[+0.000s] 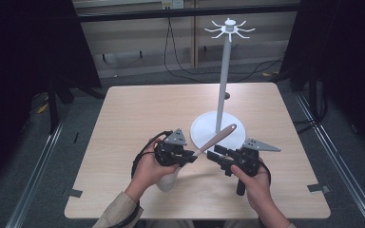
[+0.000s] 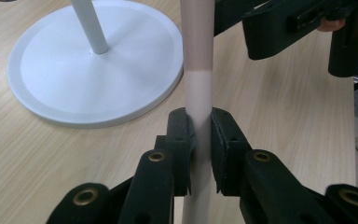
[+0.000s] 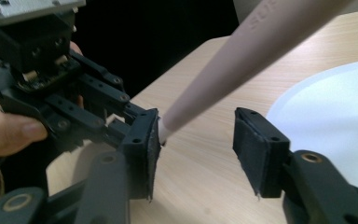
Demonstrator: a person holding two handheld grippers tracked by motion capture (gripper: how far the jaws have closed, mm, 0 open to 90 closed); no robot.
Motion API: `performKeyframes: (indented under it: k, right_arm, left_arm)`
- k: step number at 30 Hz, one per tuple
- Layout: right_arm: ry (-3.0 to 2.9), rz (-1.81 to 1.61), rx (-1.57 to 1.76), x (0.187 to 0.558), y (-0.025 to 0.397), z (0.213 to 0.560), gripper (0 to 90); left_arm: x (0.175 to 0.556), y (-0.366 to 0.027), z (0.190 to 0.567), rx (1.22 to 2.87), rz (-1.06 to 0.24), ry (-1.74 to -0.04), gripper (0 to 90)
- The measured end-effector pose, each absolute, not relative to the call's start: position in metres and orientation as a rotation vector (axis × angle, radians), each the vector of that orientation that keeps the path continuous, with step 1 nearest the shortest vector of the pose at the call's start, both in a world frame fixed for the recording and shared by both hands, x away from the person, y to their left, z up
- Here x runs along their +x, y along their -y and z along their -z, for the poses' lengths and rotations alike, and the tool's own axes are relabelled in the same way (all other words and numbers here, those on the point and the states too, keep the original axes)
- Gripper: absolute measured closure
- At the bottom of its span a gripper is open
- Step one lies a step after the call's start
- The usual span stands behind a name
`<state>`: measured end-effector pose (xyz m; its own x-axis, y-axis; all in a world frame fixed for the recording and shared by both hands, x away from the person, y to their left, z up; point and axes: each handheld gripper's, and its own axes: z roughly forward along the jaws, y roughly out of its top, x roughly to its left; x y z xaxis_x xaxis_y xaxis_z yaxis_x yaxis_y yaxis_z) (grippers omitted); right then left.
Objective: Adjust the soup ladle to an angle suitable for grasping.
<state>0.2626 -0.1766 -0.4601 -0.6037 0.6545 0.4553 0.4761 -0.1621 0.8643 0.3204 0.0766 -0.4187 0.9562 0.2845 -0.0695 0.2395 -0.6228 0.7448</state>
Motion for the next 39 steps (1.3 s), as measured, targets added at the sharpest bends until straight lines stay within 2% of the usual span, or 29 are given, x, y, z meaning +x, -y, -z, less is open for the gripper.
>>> performKeyframes:
  k: [17,25,33,39]
  right_arm:
    - [-1.855,-1.985,1.378,0.265,0.175,0.455,69.9]
    - [-1.786,-2.064,1.397,0.267,0.173,0.451,71.5]
    - [-1.73,-2.122,1.381,0.267,0.171,0.444,78.2]
    - [-1.732,-2.128,1.316,0.269,0.17,0.435,78.5]
  left_arm:
    - [0.316,-0.066,0.412,2.215,-0.07,-0.363,78.9]
    - [0.314,-0.062,0.409,2.187,-0.068,-0.372,78.9]
    - [0.313,-0.059,0.405,2.139,-0.064,-0.392,78.8]
    - [0.312,-0.06,0.403,2.089,-0.046,-0.41,78.4]
